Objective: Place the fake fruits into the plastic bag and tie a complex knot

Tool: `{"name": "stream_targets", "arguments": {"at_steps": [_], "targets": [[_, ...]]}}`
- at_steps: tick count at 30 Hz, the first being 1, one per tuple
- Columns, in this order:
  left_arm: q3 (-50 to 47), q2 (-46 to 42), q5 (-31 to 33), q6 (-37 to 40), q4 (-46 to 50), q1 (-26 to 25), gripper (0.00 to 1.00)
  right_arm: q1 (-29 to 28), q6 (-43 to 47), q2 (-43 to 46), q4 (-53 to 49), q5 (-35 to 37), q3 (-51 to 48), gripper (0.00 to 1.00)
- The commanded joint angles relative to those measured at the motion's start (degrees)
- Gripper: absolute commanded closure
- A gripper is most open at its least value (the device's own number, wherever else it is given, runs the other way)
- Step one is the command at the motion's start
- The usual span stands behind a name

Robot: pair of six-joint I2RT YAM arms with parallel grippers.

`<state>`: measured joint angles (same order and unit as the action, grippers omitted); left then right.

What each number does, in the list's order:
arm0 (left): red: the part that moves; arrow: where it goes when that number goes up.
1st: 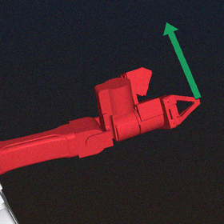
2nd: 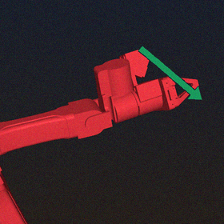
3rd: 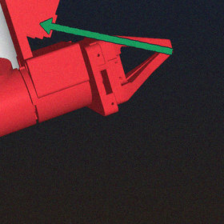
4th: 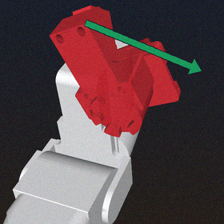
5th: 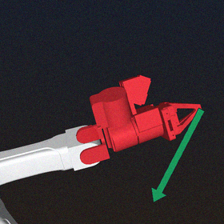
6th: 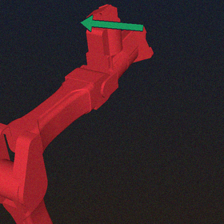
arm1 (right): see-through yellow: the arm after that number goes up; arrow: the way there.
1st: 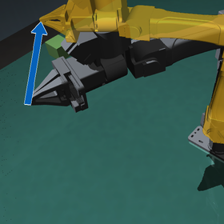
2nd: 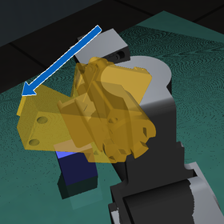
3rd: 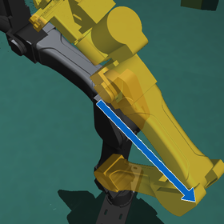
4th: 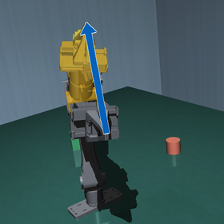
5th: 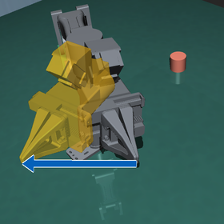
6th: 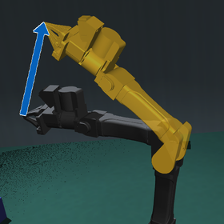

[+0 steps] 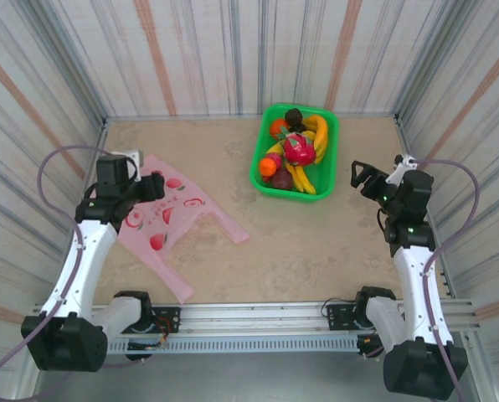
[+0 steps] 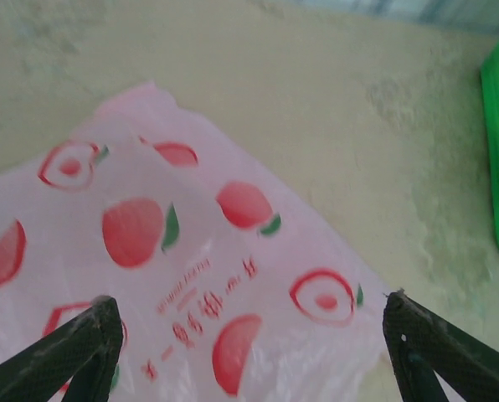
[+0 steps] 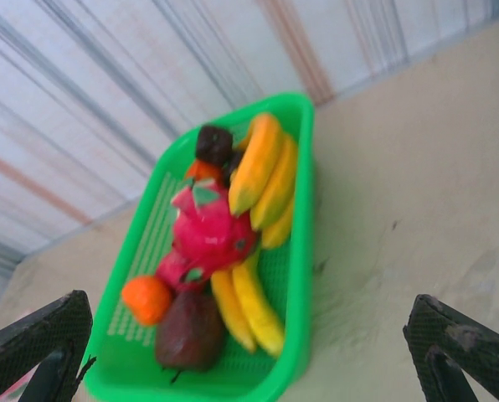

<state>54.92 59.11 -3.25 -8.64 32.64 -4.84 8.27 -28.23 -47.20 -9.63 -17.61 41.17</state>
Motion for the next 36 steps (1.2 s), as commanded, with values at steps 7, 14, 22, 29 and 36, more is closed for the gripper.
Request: {"name": "stream_targets", "arguments": {"at_steps": [7, 14, 22, 29, 36], "targets": [[2.10, 5.40, 16.92, 8.67, 9.94, -23.76, 0.16, -1.62, -4.91, 0.62, -5.40, -0.37, 0.49, 0.01], [1.16, 15.03, 19.77, 6.14, 10.94, -26.43, 0.16, -2.08, -4.47, 0.20, -5.23, 0.86, 0.56, 0.01], [-2.21, 20.34, 21.52, 4.78, 7.59, -26.44, 0.14, -2.19, -3.61, -0.18, -5.12, 1.42, 0.54, 0.01], [-2.04, 25.79, 29.96, 4.40, 7.05, -26.38, 0.15, -2.20, -2.55, -0.04, -5.81, 2.15, 0.42, 0.01], [-0.41, 30.41, 32.30, 5.63, 6.31, -26.35, 0.37, -2.27, -2.69, 0.61, -6.05, 2.29, 0.22, 0.01]]}}
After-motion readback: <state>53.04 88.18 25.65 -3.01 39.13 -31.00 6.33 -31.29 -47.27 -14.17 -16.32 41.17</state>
